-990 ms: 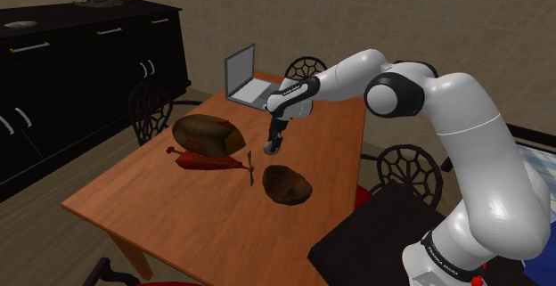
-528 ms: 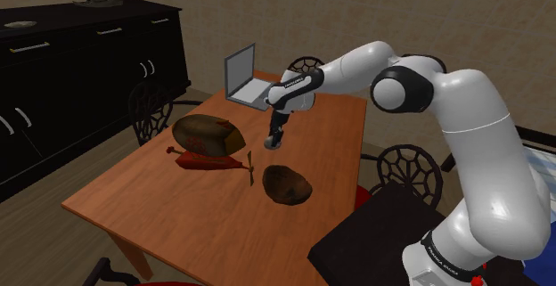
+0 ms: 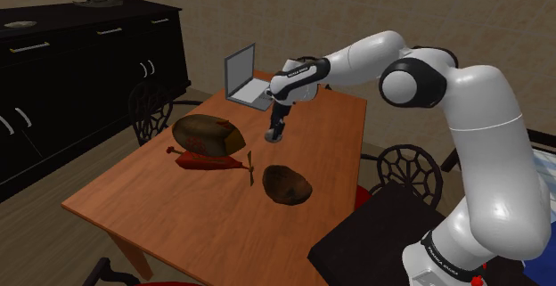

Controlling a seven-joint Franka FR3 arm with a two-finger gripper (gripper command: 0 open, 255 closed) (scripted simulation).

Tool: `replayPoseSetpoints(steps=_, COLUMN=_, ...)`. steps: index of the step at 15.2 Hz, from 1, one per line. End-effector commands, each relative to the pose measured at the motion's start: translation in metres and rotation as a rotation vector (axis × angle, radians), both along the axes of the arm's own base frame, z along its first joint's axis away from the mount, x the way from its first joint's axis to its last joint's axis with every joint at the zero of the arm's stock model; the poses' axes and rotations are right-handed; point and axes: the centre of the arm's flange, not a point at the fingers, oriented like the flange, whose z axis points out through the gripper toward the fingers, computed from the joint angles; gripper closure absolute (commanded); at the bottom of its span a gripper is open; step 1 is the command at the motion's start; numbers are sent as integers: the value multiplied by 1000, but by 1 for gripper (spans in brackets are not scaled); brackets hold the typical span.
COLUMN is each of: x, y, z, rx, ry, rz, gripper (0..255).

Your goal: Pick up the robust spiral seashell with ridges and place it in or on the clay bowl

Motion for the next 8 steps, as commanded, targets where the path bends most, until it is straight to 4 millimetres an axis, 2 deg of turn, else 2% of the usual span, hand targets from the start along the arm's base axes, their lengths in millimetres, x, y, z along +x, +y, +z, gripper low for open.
replayPoseSetpoints(steps=1, x=0, y=1, z=11, rx=0, ry=0, rz=0, gripper=255)
replayPoseSetpoints(steps=8, x=0, y=1, z=48, rx=0, ry=0, rz=0, gripper=255)
